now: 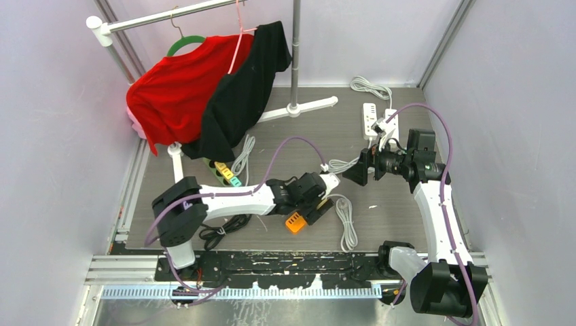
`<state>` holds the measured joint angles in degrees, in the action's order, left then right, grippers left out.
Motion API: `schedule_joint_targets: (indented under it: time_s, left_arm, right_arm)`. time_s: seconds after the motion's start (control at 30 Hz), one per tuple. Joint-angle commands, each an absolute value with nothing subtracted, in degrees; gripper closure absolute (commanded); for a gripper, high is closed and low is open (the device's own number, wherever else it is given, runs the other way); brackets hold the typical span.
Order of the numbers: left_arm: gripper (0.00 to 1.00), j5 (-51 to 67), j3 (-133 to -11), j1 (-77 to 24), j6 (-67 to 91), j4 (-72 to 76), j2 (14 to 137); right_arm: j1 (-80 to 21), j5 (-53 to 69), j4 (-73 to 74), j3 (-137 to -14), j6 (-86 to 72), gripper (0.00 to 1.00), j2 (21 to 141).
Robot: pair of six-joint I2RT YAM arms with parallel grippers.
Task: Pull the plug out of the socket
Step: Move the socket to the center of the board.
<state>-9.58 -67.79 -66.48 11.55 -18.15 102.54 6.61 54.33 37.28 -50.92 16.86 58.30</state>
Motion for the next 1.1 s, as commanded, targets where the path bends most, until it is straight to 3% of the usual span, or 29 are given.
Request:
schedule_joint_targets:
  time_s: [0.0,0.43,0.5,0.57,0.73,0.87,1.07]
  left_arm:
    - [0.20,-12.3,-65.3,-66.7,9.3,-9.1,94.9]
    - [0.19,-9.8,-40.4,-67.9,9.7,14.4,68.4]
    - [0.14,-9.3,-35.2,-67.8,10.4,20.6,64.9]
    - [0.00,-10.2,-29.4,-67.9,11.7,28.0,62.2]
    - [0.01,-4.7,-21.1,-67.8,11.9,37.4,59.9]
    - [0.01,0.1,-20.9,-67.9,11.2,35.3,61.4]
    - [0.04,-8.3,-17.2,-75.6,-3.4,41.0,67.2]
  right_arm:
    - [6.8,54.8,37.4,-52.5,18.6,0.02,57.5]
    - [6.6,63.5,40.4,-51.7,24.6,0.02,56.5]
    - [6.0,65.3,41.5,-51.4,26.8,0.00,56.4]
    - [5.2,68.0,45.4,-51.2,33.2,0.00,56.2]
    - [3.6,74.5,65.6,-49.4,72.4,0.00,57.3]
    - [-6.2,65.3,72.3,-50.3,93.0,0.00,62.5]
    - [-16.8,54.7,62.6,-52.6,93.2,0.06,71.7]
